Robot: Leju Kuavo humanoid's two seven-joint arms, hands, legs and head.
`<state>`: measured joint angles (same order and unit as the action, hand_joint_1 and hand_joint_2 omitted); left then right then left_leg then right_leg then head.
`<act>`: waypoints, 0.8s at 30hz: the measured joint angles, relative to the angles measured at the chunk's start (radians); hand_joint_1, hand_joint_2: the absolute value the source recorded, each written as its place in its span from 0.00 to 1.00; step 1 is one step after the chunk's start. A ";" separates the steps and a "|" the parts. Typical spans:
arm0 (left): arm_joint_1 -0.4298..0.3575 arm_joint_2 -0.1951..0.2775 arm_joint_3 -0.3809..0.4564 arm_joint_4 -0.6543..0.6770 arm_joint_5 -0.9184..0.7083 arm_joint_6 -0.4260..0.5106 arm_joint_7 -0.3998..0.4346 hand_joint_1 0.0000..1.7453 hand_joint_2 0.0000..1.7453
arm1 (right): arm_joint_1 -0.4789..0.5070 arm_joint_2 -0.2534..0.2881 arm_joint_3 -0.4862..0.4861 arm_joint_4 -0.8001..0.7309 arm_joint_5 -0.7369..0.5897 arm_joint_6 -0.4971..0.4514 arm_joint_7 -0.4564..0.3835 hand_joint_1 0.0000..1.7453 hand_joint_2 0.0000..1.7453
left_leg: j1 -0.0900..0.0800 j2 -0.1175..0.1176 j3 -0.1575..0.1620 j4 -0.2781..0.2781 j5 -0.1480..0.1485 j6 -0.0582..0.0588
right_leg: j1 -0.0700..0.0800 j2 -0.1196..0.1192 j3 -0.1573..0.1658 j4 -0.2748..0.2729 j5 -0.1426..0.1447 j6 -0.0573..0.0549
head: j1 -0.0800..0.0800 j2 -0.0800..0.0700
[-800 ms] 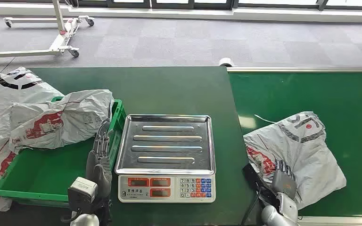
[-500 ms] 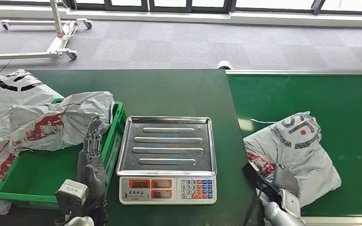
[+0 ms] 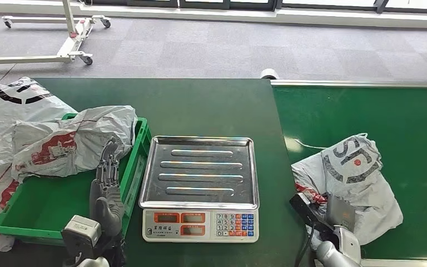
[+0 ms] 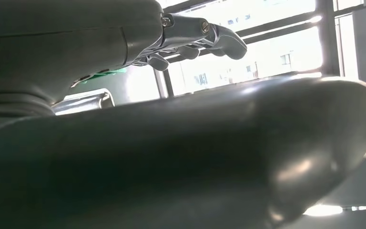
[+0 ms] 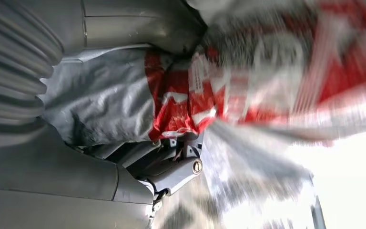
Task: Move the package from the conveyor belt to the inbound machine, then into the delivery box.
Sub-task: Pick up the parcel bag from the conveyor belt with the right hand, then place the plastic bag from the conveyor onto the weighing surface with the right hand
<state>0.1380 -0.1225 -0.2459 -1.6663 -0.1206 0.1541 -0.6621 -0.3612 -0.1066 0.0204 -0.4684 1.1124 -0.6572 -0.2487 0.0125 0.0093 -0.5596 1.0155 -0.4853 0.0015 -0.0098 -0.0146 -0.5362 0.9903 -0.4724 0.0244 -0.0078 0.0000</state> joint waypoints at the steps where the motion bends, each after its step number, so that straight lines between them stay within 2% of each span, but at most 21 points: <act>1: 0.000 -0.001 0.001 0.001 0.004 -0.003 -0.006 0.00 0.00 | 0.017 0.010 -0.005 -0.109 -0.005 0.007 -0.020 1.00 1.00 | -0.001 0.001 -0.002 0.000 0.001 -0.001 | 0.000 0.001 -0.005 0.001 0.001 0.000 | 0.000 0.000; 4: 0.003 -0.004 0.002 0.004 0.014 -0.013 -0.026 0.00 0.00 | 0.066 0.035 0.008 -0.487 -0.052 0.063 -0.033 1.00 1.00 | -0.002 0.000 -0.004 0.000 0.005 -0.003 | -0.002 0.000 -0.016 0.005 0.002 -0.002 | 0.000 0.000; 7: 0.005 -0.007 0.003 0.005 0.022 -0.020 -0.035 0.00 0.00 | 0.089 0.052 0.073 -0.790 -0.111 0.119 -0.038 1.00 1.00 | -0.002 -0.003 -0.008 0.000 0.008 -0.005 | -0.001 -0.002 -0.022 0.007 0.002 -0.003 | 0.000 0.000; 9: 0.002 -0.009 0.004 0.006 0.028 -0.023 -0.036 0.00 0.00 | 0.087 0.061 0.137 -0.933 -0.123 0.159 -0.046 1.00 1.00 | -0.002 -0.002 -0.009 0.000 0.007 -0.005 | -0.001 -0.001 -0.024 0.009 0.002 -0.004 | 0.000 0.000; 12: -0.001 -0.014 0.004 0.006 0.032 -0.025 -0.037 0.00 0.00 | 0.058 0.076 0.261 -1.055 -0.172 0.255 -0.053 1.00 1.00 | -0.002 0.000 -0.011 -0.001 0.008 -0.007 | -0.001 0.000 -0.027 0.012 0.001 -0.006 | 0.000 0.000; 15: -0.004 -0.021 0.006 0.006 0.032 -0.037 -0.037 0.00 0.00 | -0.015 0.100 0.398 -1.083 -0.246 0.371 -0.047 1.00 1.00 | -0.002 0.001 -0.012 -0.001 0.010 -0.009 | -0.001 0.001 -0.030 0.013 0.002 -0.008 | 0.000 0.000; 18: -0.017 -0.028 0.010 0.013 0.032 -0.056 -0.037 0.00 0.00 | -0.104 0.142 0.502 -1.035 -0.324 0.478 -0.038 1.00 1.00 | -0.002 0.001 -0.012 -0.001 0.012 -0.011 | -0.001 0.001 -0.031 0.014 0.003 -0.010 | 0.000 0.000; 20: -0.033 -0.033 0.011 0.024 0.031 -0.065 -0.037 0.00 0.00 | -0.168 0.178 0.556 -0.952 -0.385 0.531 -0.049 1.00 1.00 | -0.002 0.001 -0.013 -0.001 0.013 -0.012 | -0.001 0.001 -0.031 0.014 0.004 -0.011 | 0.000 0.000; 23: -0.056 -0.041 0.011 0.046 0.031 -0.070 -0.037 0.00 0.00 | -0.269 0.252 0.635 -0.742 -0.463 0.554 -0.100 1.00 1.00 | -0.002 0.001 -0.013 -0.001 0.016 -0.012 | -0.001 0.001 -0.032 0.015 0.006 -0.012 | 0.000 0.000; 24: -0.059 -0.042 0.011 0.052 0.032 -0.071 -0.037 0.00 0.00 | -0.295 0.274 0.657 -0.677 -0.481 0.562 -0.111 0.82 1.00 | -0.001 0.000 -0.013 -0.001 0.016 -0.012 | 0.000 0.000 -0.032 0.015 0.006 -0.012 | 0.000 0.000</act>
<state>0.0789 -0.1645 -0.2346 -1.6148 -0.0889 0.0835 -0.6989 -0.6560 0.1677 0.6770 -1.1453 0.6312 -0.0951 -0.3593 0.0110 0.0097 -0.5728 1.0147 -0.4693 -0.0109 -0.0103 -0.0142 -0.5685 1.0055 -0.4667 0.0126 -0.0082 0.0000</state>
